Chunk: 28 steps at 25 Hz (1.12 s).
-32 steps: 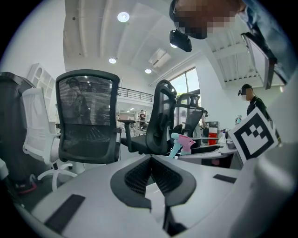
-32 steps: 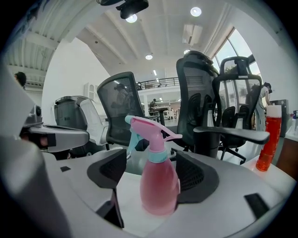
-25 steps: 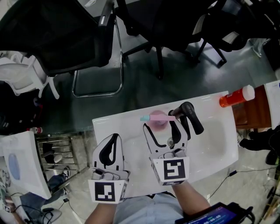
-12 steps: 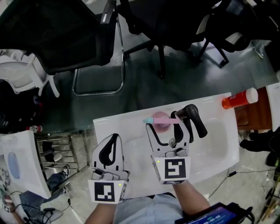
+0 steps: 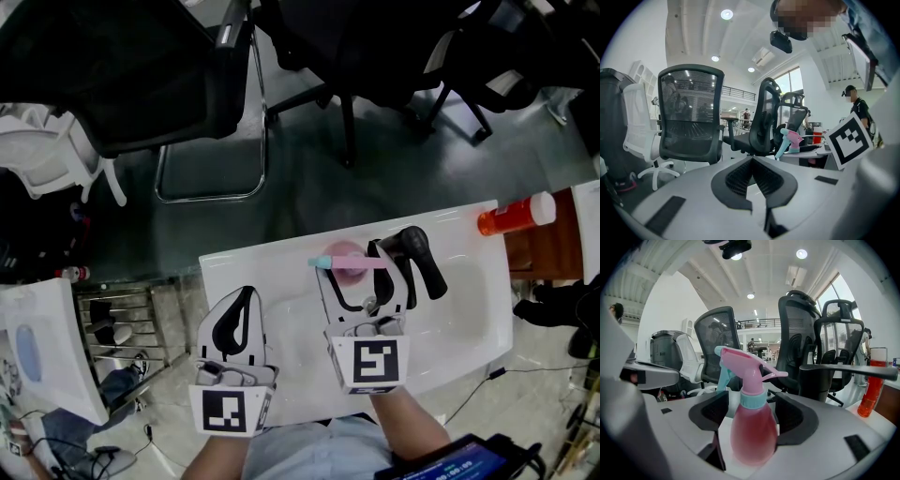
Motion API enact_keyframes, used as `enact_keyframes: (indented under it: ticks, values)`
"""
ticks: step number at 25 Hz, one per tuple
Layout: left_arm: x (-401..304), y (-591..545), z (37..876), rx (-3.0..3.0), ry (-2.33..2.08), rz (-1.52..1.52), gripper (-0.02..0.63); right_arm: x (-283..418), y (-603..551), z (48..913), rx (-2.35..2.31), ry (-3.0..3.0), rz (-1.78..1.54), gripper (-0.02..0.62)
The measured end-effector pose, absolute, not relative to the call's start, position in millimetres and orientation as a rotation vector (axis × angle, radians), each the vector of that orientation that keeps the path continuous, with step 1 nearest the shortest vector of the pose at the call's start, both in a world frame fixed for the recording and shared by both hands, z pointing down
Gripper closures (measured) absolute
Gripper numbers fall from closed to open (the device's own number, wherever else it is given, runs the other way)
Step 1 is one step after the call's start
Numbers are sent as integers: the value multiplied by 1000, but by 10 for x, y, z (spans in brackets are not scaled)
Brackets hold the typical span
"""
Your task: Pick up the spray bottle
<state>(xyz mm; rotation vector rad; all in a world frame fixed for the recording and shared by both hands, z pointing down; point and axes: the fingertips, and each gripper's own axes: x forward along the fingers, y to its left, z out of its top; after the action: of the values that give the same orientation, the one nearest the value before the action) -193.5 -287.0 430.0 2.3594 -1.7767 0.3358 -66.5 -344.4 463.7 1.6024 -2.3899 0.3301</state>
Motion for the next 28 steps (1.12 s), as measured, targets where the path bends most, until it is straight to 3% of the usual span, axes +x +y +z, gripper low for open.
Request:
enact_keyframes:
  ticks: [8, 12, 28]
  values:
    - [-1946, -2872, 4310, 2361, -1774, 335, 591, -660, -3451, 4639, 1605, -2367, 331, 296]
    - [-1946, -2868, 4321, 2365, -1770, 337, 590, -651, -3459, 4641, 1616, -2364, 321, 333]
    - [-1956, -2877, 4337, 2362, -1768, 340, 591, -644, -3478, 4651, 1629, -2360, 299, 347]
